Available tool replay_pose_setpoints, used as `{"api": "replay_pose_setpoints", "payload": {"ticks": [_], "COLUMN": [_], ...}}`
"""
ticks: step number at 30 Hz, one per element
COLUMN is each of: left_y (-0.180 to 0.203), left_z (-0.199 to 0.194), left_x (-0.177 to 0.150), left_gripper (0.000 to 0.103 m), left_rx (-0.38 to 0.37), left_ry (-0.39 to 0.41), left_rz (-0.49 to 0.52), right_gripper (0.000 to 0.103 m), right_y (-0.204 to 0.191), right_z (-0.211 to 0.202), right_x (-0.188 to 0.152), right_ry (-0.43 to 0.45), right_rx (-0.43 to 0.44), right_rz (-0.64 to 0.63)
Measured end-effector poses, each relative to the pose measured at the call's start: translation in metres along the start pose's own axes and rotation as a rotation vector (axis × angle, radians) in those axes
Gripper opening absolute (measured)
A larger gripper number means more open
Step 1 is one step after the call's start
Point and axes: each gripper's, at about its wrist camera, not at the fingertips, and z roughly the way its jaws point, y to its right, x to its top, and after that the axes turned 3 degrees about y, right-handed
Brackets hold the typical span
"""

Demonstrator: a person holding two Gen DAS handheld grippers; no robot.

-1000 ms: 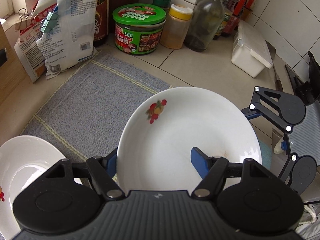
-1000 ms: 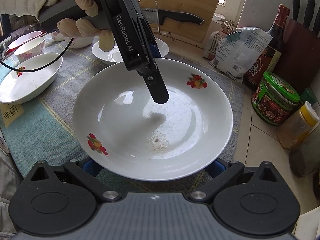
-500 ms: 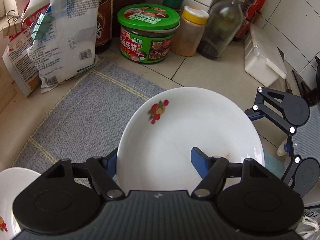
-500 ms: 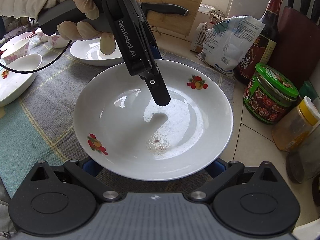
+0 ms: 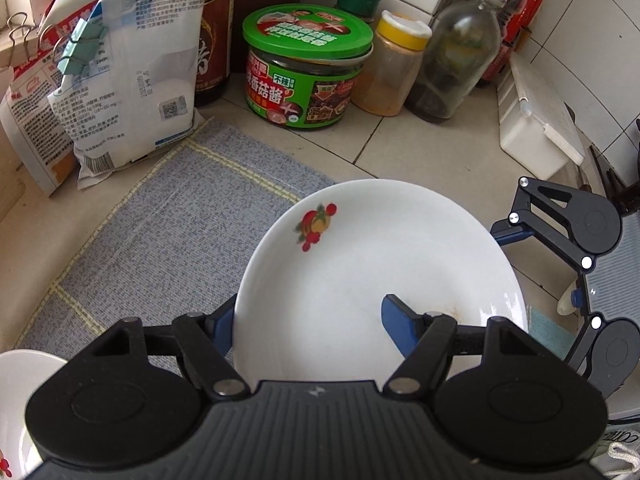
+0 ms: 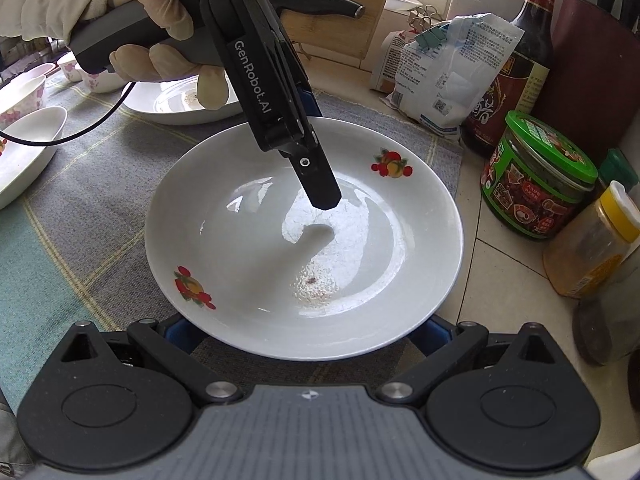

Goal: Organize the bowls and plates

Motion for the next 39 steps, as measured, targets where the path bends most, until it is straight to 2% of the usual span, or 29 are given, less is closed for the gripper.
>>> {"api": "replay_pose_setpoints", "payload": {"ticks": [10, 14, 24, 33, 39], "left_y": [0.005, 0.008, 0.034, 0.075, 0.1], "left_z": [-0.003, -0.014, -0.056, -0.102, -0.133], "left_x": [-0.002, -0.003, -0.012, -0.041, -0.07], "left_gripper": [0.075, 0.079, 0.081, 0.082, 0.084], "left_rx": [0.041, 0.055, 0.111, 0.15, 0.189], "left_ry": [0.016, 0.046, 0.117, 0.203, 0.263], "left_rz": [0.028, 0.039, 0.077, 0.081, 0.044], "right_gripper": [0.103, 0.103, 0.103, 0.103, 0.103], "right_y": [-0.002, -0.005, -0.012, -0.039, -0.06], "right_z": [-0.002, -0.005, -0.018, -0.043, -0.059], "right_x": [-0.001, -0.002, -0.003, -0.008, -0.005], "right_ry": [-0.004, -0.001, -0.007, 0.023, 0.062], "right_rx": [-0.022, -0.037, -0.054, -0.036, -0.024], "right_rz": [0.004, 0.003, 0.009, -0.041, -0.078]}}
